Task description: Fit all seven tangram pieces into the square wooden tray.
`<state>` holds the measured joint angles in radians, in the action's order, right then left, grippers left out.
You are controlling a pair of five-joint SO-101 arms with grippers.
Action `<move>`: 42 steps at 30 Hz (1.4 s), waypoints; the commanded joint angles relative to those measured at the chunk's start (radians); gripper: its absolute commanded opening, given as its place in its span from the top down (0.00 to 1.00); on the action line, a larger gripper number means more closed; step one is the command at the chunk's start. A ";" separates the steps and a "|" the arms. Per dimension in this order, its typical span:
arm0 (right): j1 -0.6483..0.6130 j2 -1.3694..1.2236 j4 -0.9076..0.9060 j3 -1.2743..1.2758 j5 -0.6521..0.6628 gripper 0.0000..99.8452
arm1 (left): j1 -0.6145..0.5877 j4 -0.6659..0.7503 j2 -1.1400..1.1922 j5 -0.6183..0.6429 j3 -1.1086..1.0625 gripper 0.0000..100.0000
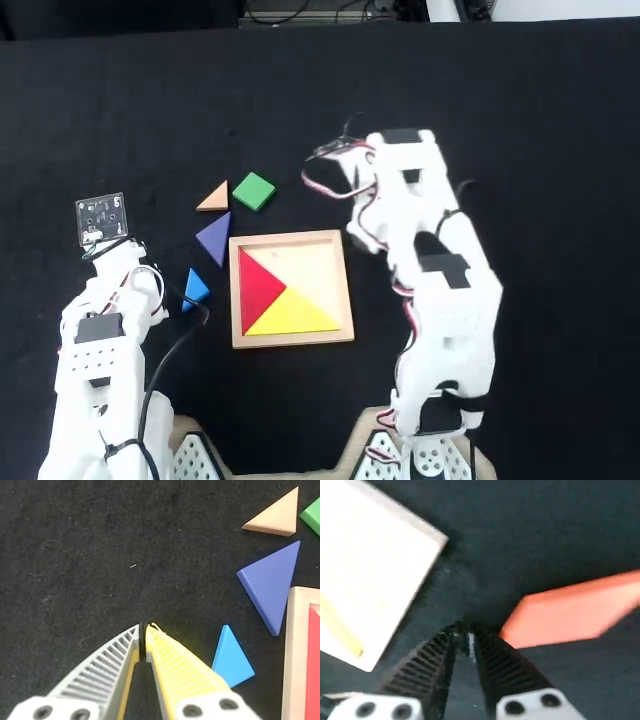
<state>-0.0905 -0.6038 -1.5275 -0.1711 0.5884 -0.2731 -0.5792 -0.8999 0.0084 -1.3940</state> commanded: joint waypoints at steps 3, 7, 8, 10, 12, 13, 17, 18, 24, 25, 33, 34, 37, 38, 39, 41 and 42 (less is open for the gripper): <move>0.057 -0.027 -0.021 -0.064 0.043 0.99 | -0.008 0.021 -0.020 -0.009 0.005 0.97; 0.112 -0.031 -0.006 -0.082 0.048 0.99 | -0.008 0.021 -0.020 -0.009 0.005 0.97; 0.127 -0.031 -0.006 -0.094 0.048 0.99 | -0.008 0.021 -0.020 -0.009 0.005 0.97; 0.160 -0.031 -0.006 -0.131 0.048 0.99 | -0.008 0.021 -0.020 -0.009 0.005 0.97; 0.183 -0.031 -0.008 -0.168 0.048 0.99 | -0.008 0.021 -0.020 -0.009 0.005 0.97; 0.190 -0.031 -0.012 -0.180 0.048 0.99 | -0.008 0.021 -0.020 -0.009 0.005 0.97; 0.180 -0.028 -0.069 -0.200 0.048 0.99 | -0.008 0.021 -0.020 -0.009 0.005 0.97; 0.161 -0.025 -0.106 -0.214 0.048 0.99 | -0.008 0.021 -0.020 -0.009 0.005 0.97; 0.120 0.157 -0.178 -0.292 -0.084 0.99 | -0.007 0.021 -0.020 -0.009 0.005 0.97; 0.129 0.183 -0.138 -0.274 -0.132 0.99 | -0.007 0.021 -0.020 -0.009 0.005 0.97; 0.087 0.168 0.114 0.050 -0.315 0.74 | -0.010 0.021 -0.020 -0.009 0.005 0.97; 0.071 0.168 0.132 0.065 -0.295 0.73 | -0.010 0.021 -0.020 -0.009 0.005 0.97; 0.037 0.156 0.158 0.076 -0.301 0.75 | -0.012 0.021 -0.020 -0.009 0.005 0.97; 0.032 0.150 0.161 0.073 -0.308 0.75 | -0.012 0.021 -0.020 -0.009 0.005 0.97; 0.029 0.143 0.173 0.064 -0.316 0.75 | -0.012 0.021 -0.020 -0.009 0.005 0.97; 0.034 0.127 0.186 0.045 -0.318 0.75 | -0.012 0.021 -0.020 -0.009 0.005 0.97; 0.035 0.117 0.186 0.031 -0.315 0.75 | -0.012 0.021 -0.020 -0.009 0.005 0.97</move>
<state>-0.0460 -0.4841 -1.3602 -0.0959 0.2816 -0.2731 -0.5792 -0.8999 0.0084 -1.3940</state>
